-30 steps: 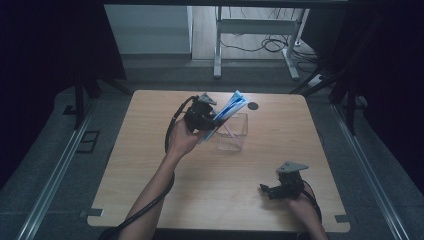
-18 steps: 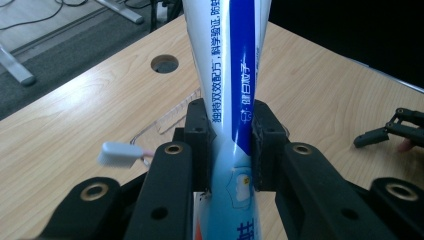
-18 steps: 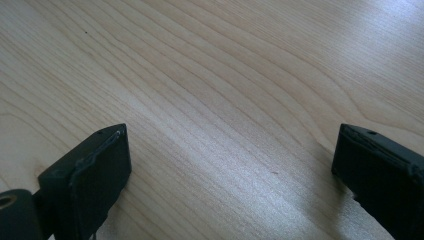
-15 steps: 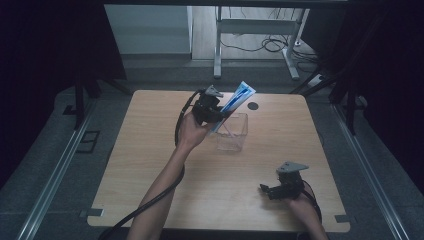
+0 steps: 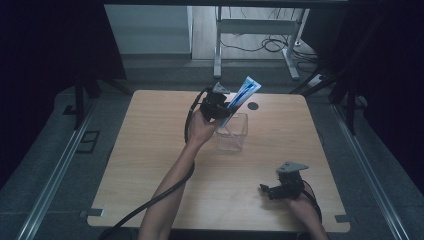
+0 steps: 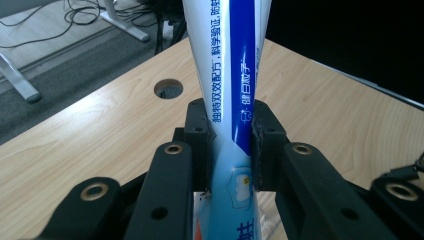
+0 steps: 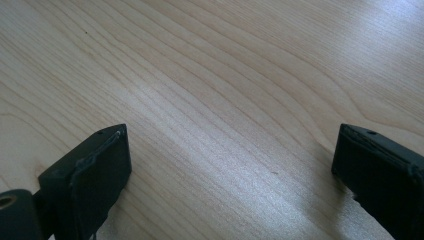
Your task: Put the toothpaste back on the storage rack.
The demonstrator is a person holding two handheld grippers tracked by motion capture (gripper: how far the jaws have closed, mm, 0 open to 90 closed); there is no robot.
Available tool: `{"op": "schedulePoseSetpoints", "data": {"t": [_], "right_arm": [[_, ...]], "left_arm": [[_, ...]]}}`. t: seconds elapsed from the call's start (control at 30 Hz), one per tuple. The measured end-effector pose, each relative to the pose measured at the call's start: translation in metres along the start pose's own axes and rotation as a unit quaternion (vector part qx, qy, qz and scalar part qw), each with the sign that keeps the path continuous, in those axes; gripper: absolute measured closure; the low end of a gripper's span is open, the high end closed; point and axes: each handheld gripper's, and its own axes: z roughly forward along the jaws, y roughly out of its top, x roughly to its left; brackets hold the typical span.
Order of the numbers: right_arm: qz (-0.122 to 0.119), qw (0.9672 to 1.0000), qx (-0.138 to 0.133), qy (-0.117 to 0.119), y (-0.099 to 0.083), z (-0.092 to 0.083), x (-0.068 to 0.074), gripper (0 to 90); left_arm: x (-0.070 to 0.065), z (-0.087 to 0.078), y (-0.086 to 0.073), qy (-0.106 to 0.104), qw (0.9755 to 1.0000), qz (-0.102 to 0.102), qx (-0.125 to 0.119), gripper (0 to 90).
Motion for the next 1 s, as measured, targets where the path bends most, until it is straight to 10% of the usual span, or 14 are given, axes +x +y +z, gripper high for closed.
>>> {"op": "schedulePoseSetpoints", "data": {"t": [1.0], "right_arm": [[0.0, 1.0, 0.0, 0.0, 0.0, 0.0, 0.0, 2.3]], "left_arm": [[0.0, 0.035, -0.024, 0.006, 0.9991, 0.002, -0.043, 74.3]]}}
